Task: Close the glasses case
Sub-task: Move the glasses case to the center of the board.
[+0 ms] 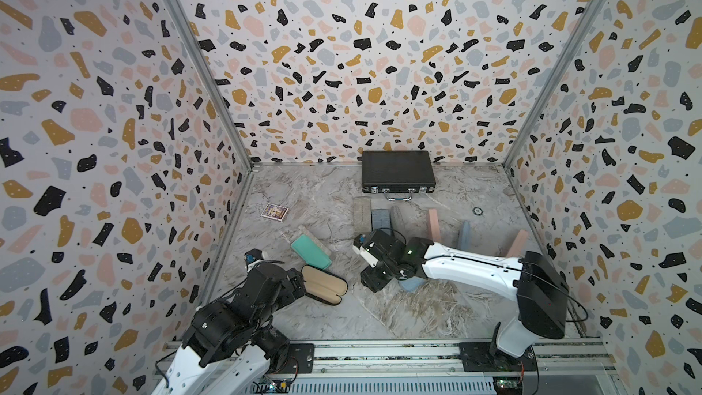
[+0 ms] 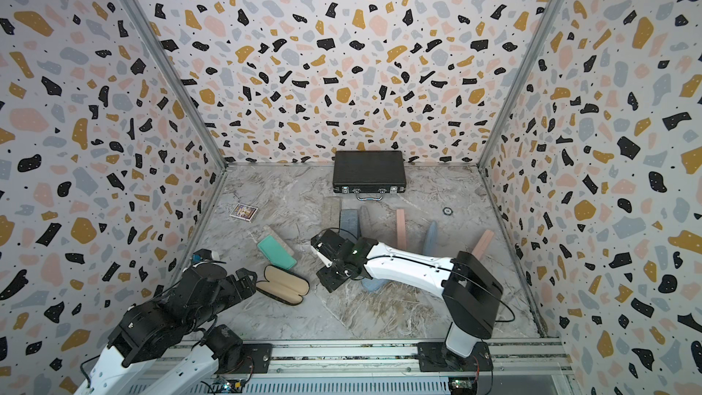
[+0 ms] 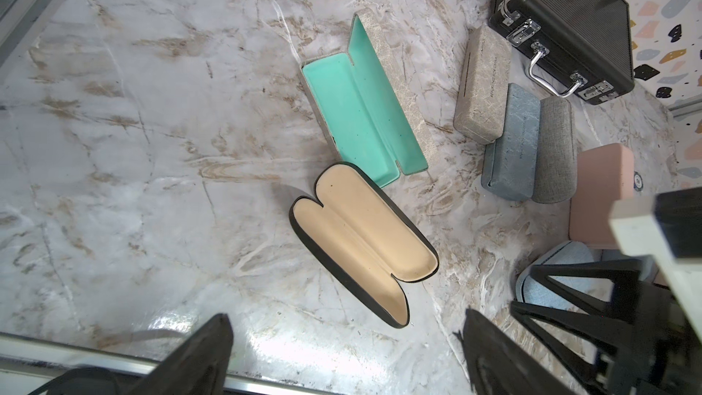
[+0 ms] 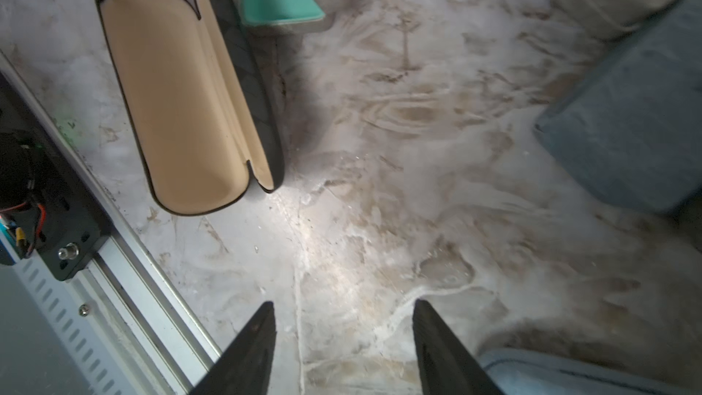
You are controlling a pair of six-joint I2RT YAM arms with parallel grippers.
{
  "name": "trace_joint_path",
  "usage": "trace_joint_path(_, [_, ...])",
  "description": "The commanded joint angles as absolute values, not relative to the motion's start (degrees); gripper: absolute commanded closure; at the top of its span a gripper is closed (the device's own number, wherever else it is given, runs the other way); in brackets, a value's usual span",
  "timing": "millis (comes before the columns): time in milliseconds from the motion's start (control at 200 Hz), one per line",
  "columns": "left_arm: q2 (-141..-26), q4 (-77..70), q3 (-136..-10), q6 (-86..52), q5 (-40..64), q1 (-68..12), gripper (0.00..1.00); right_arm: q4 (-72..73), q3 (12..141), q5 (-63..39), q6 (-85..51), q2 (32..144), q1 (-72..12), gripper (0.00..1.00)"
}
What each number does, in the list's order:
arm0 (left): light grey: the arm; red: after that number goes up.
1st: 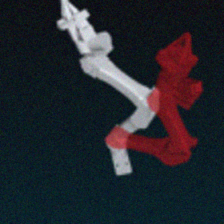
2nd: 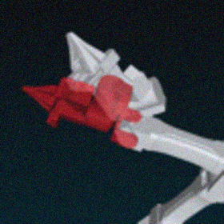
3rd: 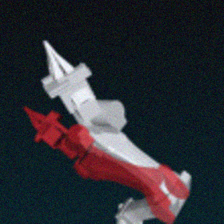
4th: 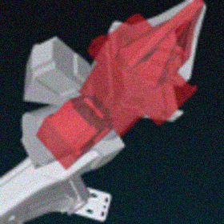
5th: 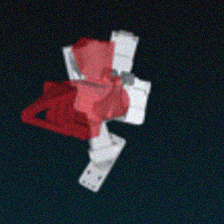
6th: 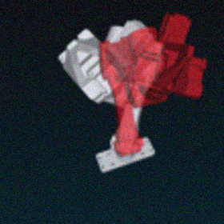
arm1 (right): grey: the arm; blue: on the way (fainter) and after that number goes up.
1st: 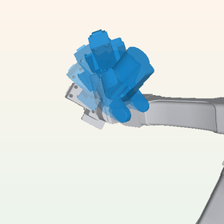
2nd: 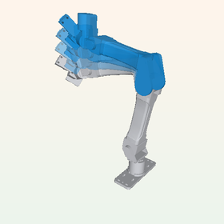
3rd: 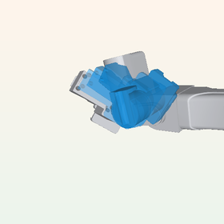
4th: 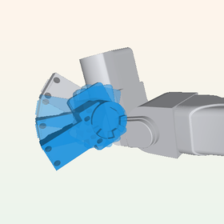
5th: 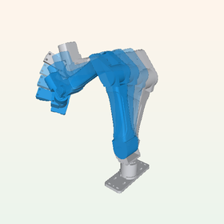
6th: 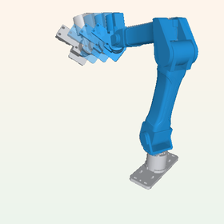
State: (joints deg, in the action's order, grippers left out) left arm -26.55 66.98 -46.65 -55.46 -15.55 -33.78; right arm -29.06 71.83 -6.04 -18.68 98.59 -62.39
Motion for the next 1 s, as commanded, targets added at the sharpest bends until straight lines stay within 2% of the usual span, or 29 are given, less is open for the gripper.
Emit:
trace_joint_path(0, [-26.11, 67.01, -46.35, -56.34, -16.26, -33.39, 0.05, -28.68, 76.03, -8.2, -15.58, 102.69, -63.64, 0.41])
trace_joint_path(270, [-26.17, 64.5, -44.75, -56.34, -14.05, -33.22, 0.05, -27.78, 81.88, -8.0, -15.46, 111.24, -64.95, 0.42])
trace_joint_path(671, [-26.48, 62.93, -43.92, -55.99, -12.62, -32.99, 0.05, -26.7, 86.05, -7.86, -15.27, 116.66, -64.95, 0.43])
trace_joint_path(721, [-26.51, 62.93, -43.89, -55.9, -12.65, -32.94, 0.05, -26.55, 86.47, -8.0, -15.51, 117.21, -64.92, 0.46])
trace_joint_path(866, [-26.63, 62.82, -43.77, -55.83, -12.47, -32.87, 0.05, -26.17, 86.6, -8.48, -15.9, 117.67, -64.95, 0.72])
trace_joint_path(996, [-26.66, 62.24, -43.42, -55.9, -12.18, -32.78, 0.05, -25.76, 84.93, -8.19, -16.27, 116.28, -64.95, 0.8])
